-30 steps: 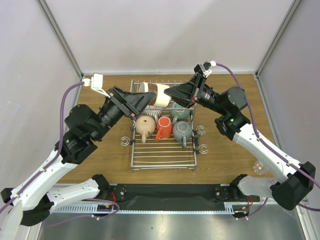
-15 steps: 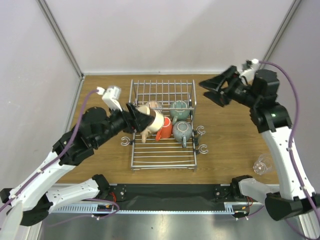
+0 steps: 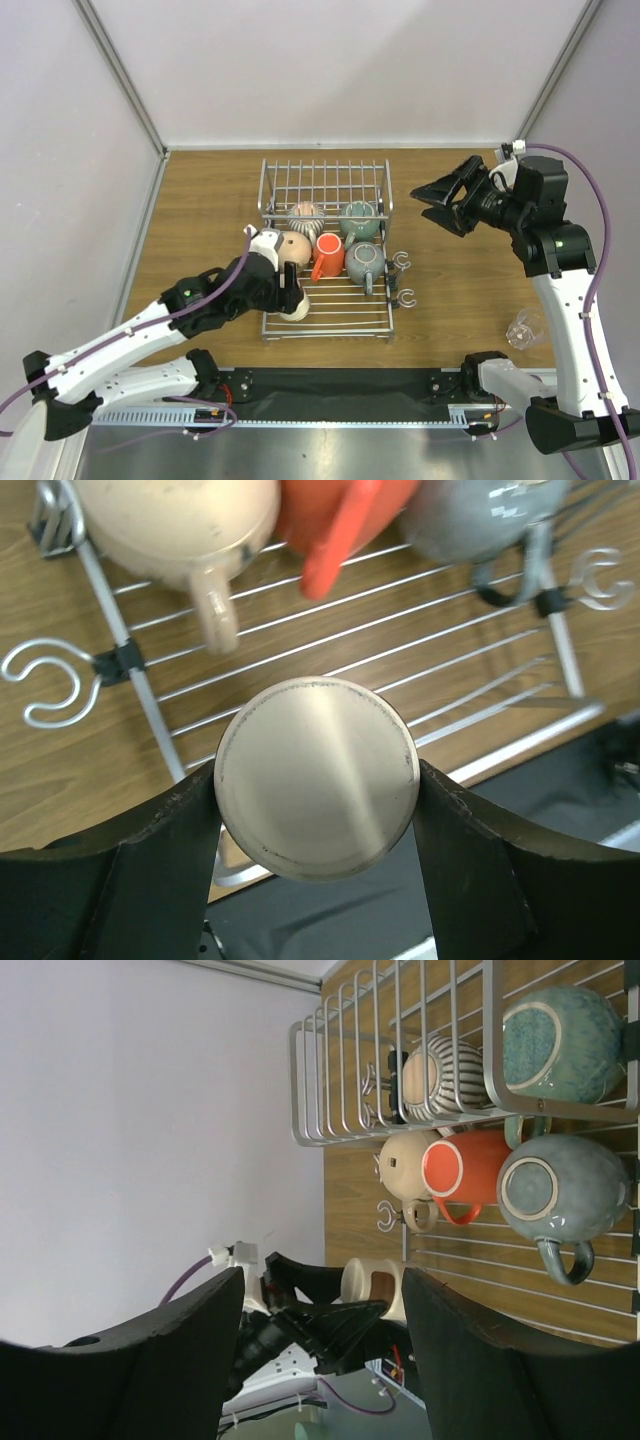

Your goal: Load the cups into the dish rack

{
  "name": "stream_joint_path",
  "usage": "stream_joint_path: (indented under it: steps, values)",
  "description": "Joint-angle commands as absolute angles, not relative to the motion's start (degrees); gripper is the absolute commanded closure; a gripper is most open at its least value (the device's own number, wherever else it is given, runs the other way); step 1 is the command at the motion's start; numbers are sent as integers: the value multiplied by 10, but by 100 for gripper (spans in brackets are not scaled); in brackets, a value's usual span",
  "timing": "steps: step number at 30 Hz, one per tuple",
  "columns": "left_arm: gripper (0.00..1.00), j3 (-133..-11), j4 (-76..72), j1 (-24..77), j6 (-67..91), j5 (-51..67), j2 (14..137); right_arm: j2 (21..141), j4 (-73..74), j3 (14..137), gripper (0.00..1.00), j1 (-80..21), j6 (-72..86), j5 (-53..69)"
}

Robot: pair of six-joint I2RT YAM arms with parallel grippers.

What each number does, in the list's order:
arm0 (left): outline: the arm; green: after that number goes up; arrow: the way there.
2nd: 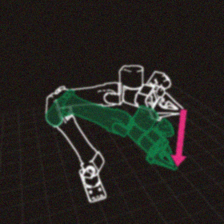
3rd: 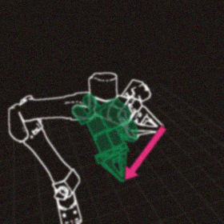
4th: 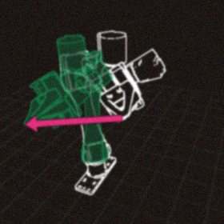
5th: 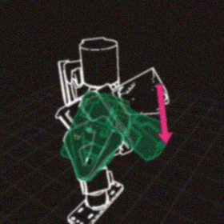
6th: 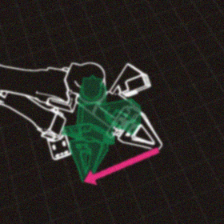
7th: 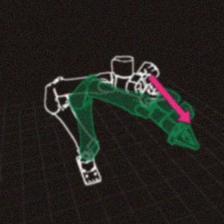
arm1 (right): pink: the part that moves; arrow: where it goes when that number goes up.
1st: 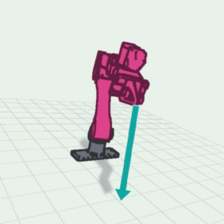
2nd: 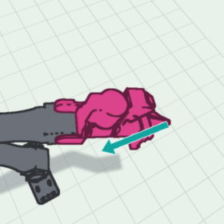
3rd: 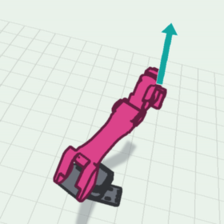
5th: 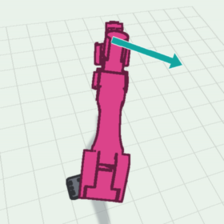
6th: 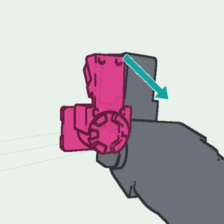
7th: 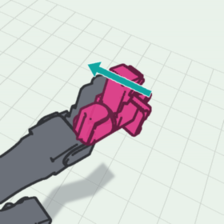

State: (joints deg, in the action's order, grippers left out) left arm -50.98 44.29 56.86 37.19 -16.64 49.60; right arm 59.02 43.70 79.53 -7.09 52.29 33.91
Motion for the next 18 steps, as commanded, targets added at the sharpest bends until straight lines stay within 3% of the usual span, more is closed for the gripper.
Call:
stream_joint_path:
  steps: [1,18]
  values:
    - [100,-493,425,570,388,-210,509,584,440,797,30,-68,512,352]
    - [100,-438,359,549,392,-185,553,565,456,783,30,-58,508,352]
